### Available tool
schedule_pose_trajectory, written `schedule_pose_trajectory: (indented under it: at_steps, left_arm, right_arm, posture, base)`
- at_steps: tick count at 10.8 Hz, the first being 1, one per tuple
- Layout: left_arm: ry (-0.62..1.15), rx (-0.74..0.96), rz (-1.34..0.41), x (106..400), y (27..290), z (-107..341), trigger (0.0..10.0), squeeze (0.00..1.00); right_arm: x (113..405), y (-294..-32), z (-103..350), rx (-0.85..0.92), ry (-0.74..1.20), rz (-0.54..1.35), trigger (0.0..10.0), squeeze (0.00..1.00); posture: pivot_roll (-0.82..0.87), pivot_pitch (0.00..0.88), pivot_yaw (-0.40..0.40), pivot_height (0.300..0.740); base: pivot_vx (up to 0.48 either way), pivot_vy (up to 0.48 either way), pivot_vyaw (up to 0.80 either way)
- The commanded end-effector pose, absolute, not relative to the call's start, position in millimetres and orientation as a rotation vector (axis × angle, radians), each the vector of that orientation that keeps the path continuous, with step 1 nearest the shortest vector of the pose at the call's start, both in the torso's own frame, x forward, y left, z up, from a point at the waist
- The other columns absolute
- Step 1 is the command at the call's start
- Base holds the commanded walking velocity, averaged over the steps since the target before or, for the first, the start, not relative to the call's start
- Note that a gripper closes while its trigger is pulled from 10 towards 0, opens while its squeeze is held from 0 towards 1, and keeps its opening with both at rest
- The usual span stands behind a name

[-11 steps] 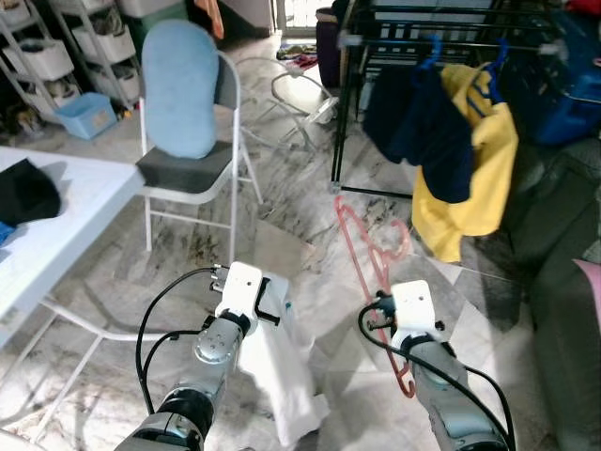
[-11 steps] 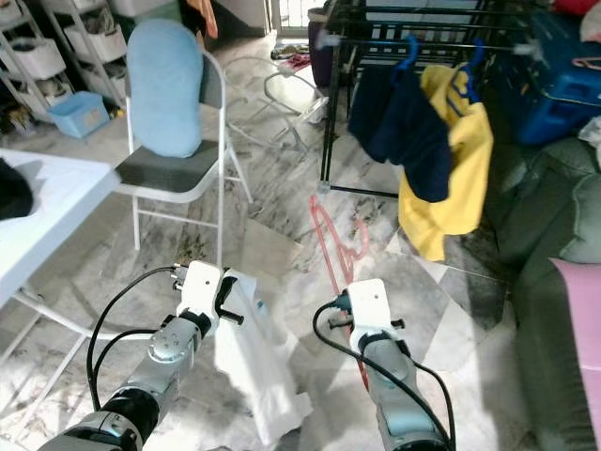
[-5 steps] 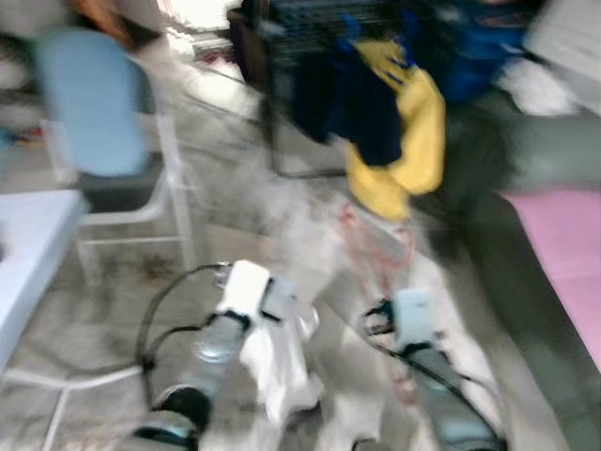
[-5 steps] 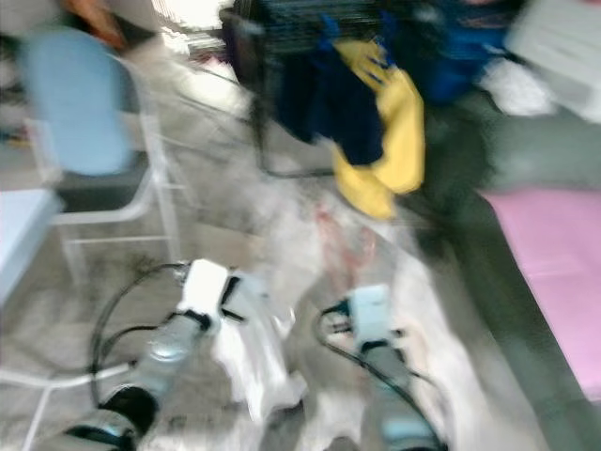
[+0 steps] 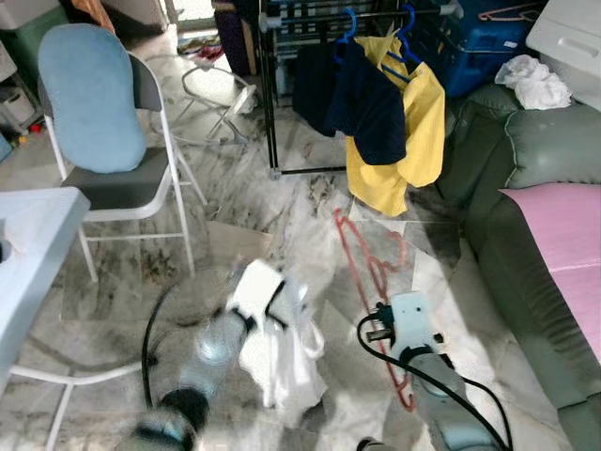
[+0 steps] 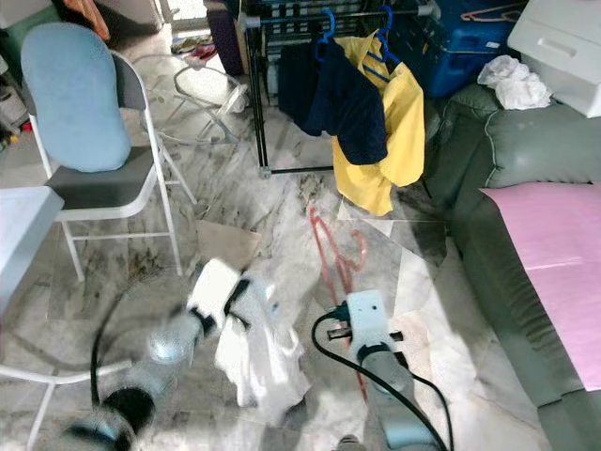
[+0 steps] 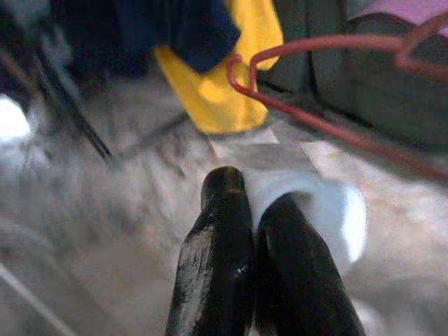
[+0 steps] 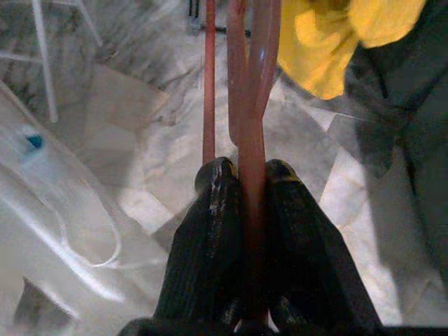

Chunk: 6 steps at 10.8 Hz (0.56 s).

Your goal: Hang hanger

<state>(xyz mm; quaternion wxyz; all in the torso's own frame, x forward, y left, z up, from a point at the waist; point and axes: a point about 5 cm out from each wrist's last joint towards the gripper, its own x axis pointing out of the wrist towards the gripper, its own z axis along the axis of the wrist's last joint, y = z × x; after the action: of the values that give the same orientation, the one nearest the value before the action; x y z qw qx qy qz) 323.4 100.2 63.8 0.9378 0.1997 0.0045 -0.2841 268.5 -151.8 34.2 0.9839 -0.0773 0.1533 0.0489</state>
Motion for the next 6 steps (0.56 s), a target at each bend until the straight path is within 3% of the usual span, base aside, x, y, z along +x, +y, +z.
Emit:
schedule_pose_trajectory:
  at_steps: [1,2,4,6]
  left_arm:
    - [-0.114,0.571,-0.607,338.0,96.5,90.0,10.0,0.00]
    - [-0.181,0.696,-0.605,351.8,92.7,110.6,10.0,0.00]
    - [-0.224,0.754,-0.521,372.5,94.3,140.5,10.0,0.00]
    - [-0.236,0.849,-0.478,384.6,99.0,158.3,10.0,0.00]
  right_arm:
    - [273.8,-165.1,46.5,-0.157,0.261,0.067,10.0,0.00]
    - [275.8,-180.1,49.9,-0.182,0.269,0.065,10.0,0.00]
    - [276.5,-200.7,63.7,-0.217,0.244,0.100,10.0,0.00]
    - [257.7,-204.5,82.0,-0.266,0.221,0.330,10.0,0.00]
  posture:
    - [-0.18,0.159,0.086,0.740]
    - [-0.18,0.165,0.091,0.740]
    - [-0.20,0.188,0.119,0.740]
    - [-0.23,0.202,0.151,0.740]
  base:
    - [0.000,0.000,0.00]
    - [0.000,0.000,0.00]
    - [0.000,0.000,0.00]
    - [0.000,0.000,0.00]
